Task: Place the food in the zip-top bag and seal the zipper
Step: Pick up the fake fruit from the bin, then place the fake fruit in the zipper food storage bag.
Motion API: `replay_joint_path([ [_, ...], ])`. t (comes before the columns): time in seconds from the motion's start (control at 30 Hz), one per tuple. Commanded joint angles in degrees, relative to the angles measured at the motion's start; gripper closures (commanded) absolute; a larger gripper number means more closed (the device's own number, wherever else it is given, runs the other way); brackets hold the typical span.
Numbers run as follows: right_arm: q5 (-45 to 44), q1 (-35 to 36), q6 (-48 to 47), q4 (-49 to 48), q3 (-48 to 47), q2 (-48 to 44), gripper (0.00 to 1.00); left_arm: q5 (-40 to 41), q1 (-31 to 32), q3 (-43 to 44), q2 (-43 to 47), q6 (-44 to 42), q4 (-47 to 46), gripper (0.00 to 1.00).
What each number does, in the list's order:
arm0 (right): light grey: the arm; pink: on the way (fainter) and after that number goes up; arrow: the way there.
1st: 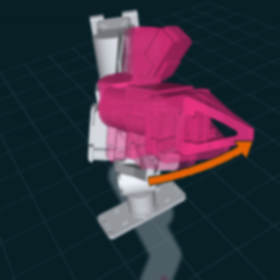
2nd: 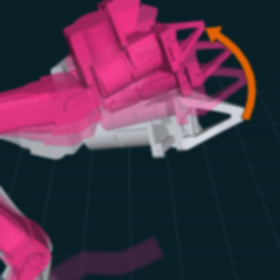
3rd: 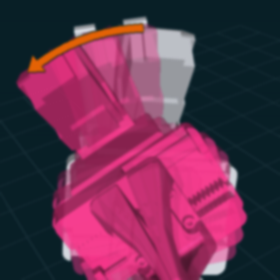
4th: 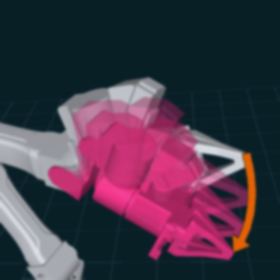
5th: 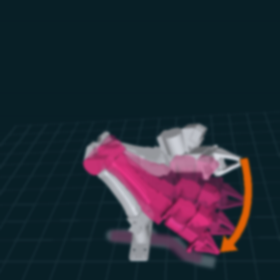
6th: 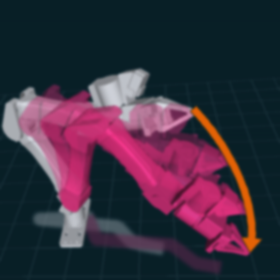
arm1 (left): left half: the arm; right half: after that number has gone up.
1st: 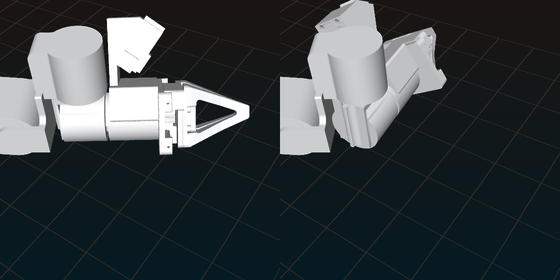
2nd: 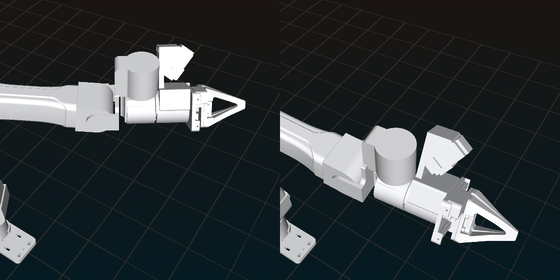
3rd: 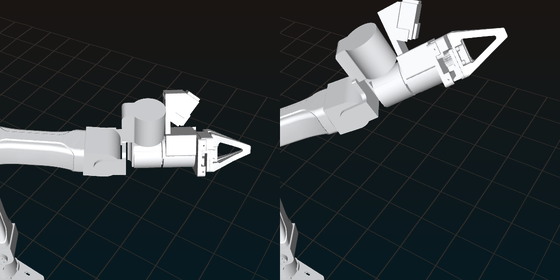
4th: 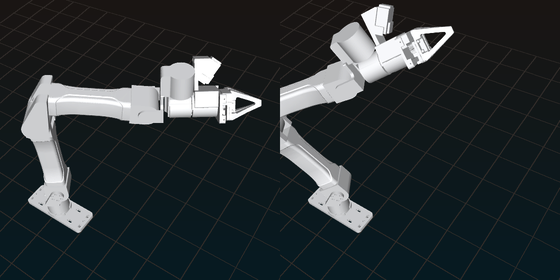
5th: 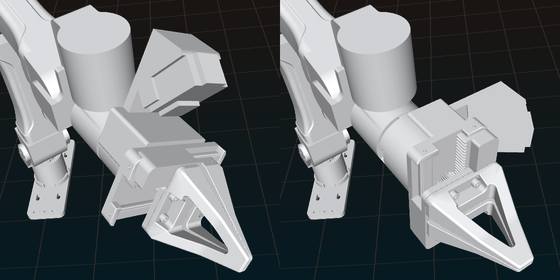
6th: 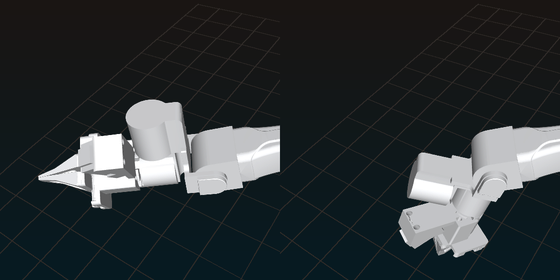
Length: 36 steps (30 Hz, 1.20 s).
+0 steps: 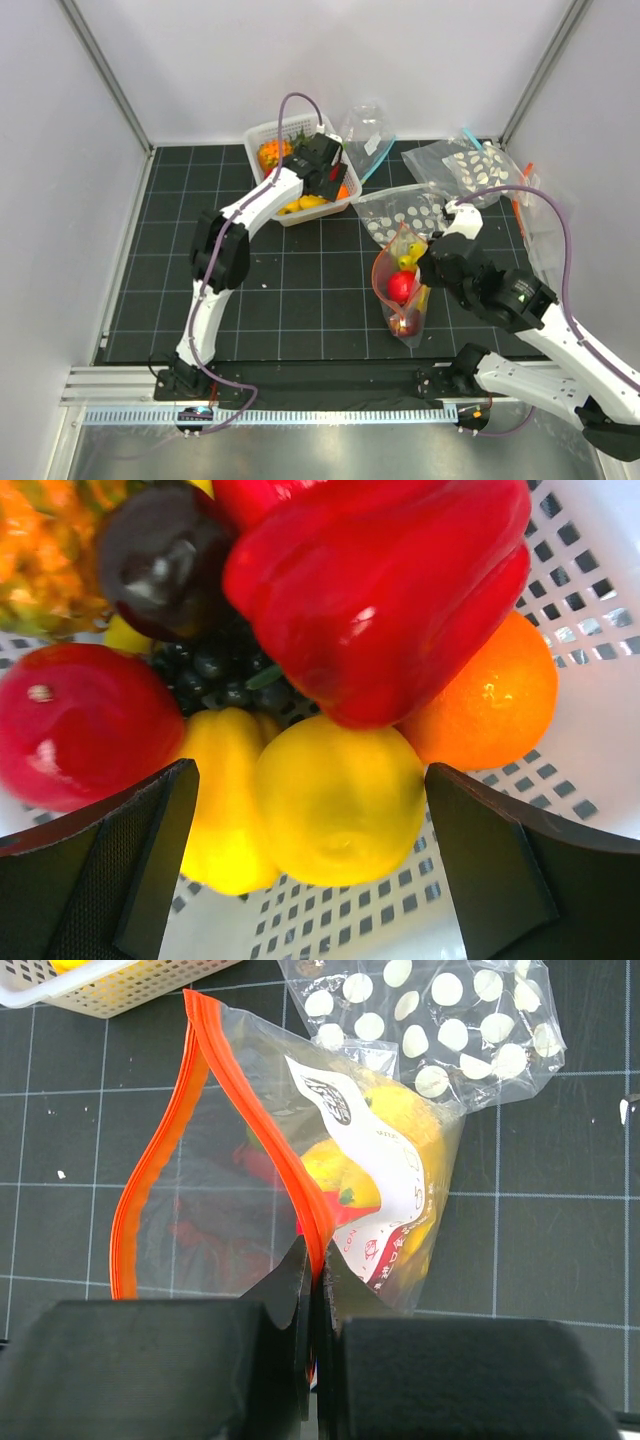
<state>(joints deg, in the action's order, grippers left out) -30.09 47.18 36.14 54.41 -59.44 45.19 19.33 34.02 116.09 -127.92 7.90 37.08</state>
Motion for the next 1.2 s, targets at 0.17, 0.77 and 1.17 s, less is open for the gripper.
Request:
replay_joint_path([
  [0.17,0.1,0.1,-0.5,-3.2,0.7,1.0,0.99,-1.7,-0.5,3.3,-1.6,0.6,1.7,0.14],
  [0.77,1.1,0.0,-0.7,-3.2,-0.4,1.0,0.99,-3.2,-0.7,1.6,11.6,2.4,4.2,0.63],
  [1.17,1.8,0.0,-1.2,-4.1,-0.8,1.6,0.99,-24.5,-0.5,-15.9,34.5,13.9,-6.0,0.68],
])
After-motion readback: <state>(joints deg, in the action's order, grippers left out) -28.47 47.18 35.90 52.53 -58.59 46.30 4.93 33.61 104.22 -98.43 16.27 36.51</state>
